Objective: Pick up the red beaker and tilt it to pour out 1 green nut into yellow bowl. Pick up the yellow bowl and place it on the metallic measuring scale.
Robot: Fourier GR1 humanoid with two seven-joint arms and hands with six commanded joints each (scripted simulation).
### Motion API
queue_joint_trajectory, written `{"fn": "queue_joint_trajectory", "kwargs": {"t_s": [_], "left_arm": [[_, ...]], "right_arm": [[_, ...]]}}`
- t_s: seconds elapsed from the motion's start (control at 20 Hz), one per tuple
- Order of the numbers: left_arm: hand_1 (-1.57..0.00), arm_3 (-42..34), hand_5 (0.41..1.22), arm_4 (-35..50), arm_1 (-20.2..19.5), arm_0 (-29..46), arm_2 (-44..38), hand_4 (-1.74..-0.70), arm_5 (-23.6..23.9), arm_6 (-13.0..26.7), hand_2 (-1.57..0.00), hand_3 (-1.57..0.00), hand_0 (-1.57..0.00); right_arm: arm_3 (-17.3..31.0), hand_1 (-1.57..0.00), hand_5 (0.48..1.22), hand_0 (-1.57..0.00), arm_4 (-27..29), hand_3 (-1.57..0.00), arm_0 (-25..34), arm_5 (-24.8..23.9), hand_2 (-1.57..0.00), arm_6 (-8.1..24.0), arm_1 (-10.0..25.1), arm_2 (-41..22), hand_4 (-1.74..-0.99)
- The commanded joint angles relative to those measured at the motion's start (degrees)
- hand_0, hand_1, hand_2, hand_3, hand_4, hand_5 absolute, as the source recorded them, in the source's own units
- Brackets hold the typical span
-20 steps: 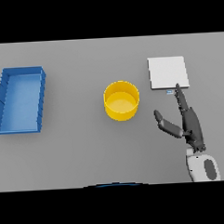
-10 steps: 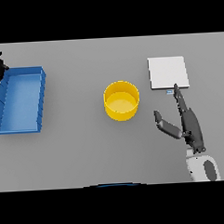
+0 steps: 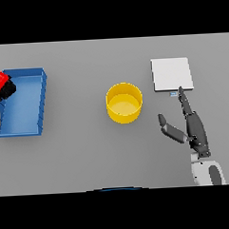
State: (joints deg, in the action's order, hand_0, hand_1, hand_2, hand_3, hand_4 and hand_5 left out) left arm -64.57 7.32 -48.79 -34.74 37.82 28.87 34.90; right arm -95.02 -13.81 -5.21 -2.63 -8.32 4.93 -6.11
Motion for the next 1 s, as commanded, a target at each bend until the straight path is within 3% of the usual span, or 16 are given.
{"fn": "queue_joint_trajectory", "kwargs": {"t_s": [0.0,0.05,0.15,0.25,0.35,0.55,0.8,0.9,0.95], "left_arm": [[-1.45,-1.2,0.830,0.8,-0.4,-0.1,0.4,-1.37,-2.3,-0.1,-1.43,-1.36,-1.56],[-1.18,-2.6,0.803,2.0,-1.0,0.4,0.7,-1.23,-5.0,-0.1,-1.19,-1.13,-1.46],[-0.76,-4.8,0.758,4.6,-3.2,1.3,0.4,-1.03,-9.9,-0.1,-0.77,-0.72,-0.93],[-0.48,-5.1,0.723,5.6,-3.8,0.3,0.8,-0.92,-12.8,0.0,-0.49,-0.46,-0.60],[-0.31,-5.5,0.698,6.1,-4.0,0.8,0.9,-0.85,-13.4,-0.5,-0.31,-0.30,-0.38],[-0.13,-5.1,0.678,7.0,-3.3,0.4,0.3,-0.80,-13.5,-1.4,-0.13,-0.12,-0.16],[-0.04,-3.9,0.671,7.7,-2.9,-0.3,-1.7,-0.79,-12.3,-5.1,-0.04,-0.04,-0.05],[-0.03,-3.8,0.679,7.6,-3.0,0.0,-1.9,-0.78,-12.1,-6.5,-0.03,-0.02,-0.03],[-0.02,-4.3,0.685,7.6,-2.7,0.1,-1.6,-0.78,-11.6,-5.5,-0.02,-0.02,-0.03]], "right_arm": [[0.0,0.00,0.663,0.00,0.1,0.00,-0.1,0.2,0.00,-0.2,-0.1,-0.1,-1.192],[0.1,0.00,0.663,0.00,0.5,0.00,0.3,0.5,0.00,0.1,-0.3,-0.2,-1.188],[-0.1,0.00,0.665,0.00,-0.2,0.00,0.2,-0.1,0.00,0.0,-0.3,-0.3,-1.185],[-0.2,0.00,0.667,0.00,-0.5,0.00,-0.8,0.0,0.00,-0.3,0.1,-0.4,-1.182],[-0.5,0.00,0.667,0.00,-0.2,0.00,-1.3,0.4,0.00,-0.4,0.0,-0.5,-1.187],[-0.5,0.00,0.663,0.00,-0.1,0.00,-0.6,0.2,0.00,1.2,-0.1,-0.3,-1.187],[-0.7,0.00,0.662,0.00,-4.8,0.00,-0.4,-1.1,0.00,2.8,0.6,-2.2,-1.198],[-1.0,0.00,0.694,0.00,-4.5,0.00,1.7,1.6,0.00,1.6,1.8,-3.3,-1.162],[-0.7,0.00,0.708,0.00,-5.1,0.00,3.4,3.1,0.00,2.1,3.5,-3.6,-1.180]]}}
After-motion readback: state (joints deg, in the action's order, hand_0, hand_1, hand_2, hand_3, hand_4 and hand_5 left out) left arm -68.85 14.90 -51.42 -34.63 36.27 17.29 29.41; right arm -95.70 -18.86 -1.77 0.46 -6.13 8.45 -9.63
